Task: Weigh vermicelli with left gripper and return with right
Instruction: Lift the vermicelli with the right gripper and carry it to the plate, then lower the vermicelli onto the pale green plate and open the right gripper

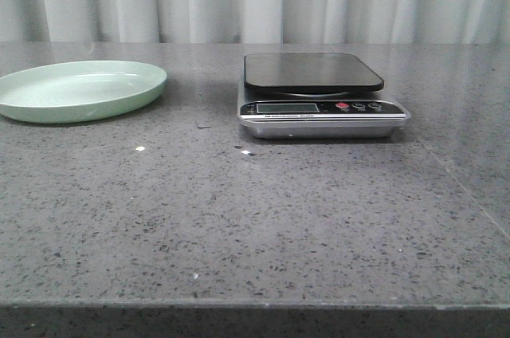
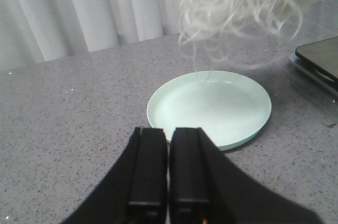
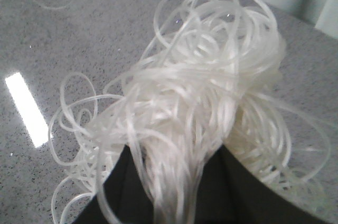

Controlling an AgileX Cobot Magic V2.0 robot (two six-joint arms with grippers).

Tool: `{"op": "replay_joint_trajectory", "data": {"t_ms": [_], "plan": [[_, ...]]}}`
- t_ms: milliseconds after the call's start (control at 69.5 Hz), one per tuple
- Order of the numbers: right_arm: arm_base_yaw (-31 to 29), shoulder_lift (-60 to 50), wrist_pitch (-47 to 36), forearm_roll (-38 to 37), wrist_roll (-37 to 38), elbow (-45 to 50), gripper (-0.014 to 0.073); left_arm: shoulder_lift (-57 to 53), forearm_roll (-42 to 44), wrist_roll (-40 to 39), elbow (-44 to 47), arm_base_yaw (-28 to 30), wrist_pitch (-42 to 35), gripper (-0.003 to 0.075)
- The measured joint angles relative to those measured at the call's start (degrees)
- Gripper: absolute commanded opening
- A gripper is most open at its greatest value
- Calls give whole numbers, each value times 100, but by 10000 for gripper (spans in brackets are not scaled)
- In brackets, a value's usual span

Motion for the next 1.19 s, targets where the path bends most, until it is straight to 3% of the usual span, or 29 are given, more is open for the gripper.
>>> {"op": "replay_joint_trajectory", "data": {"t_ms": [288,575,690,920,1193], "plan": [[120,1053,-93,10,0,-102,159,0,0,0,0,0,0,136],[120,1300,-128,33,0,-102,167,0,0,0,0,0,0,136],[120,1300,-131,34,0,-115,215,0,0,0,0,0,0,136],[120,1300,-141,42,0,-115,405,0,0,0,0,0,0,136],[120,1300,-14,42,0,-267,446,0,0,0,0,0,0,136]]}}
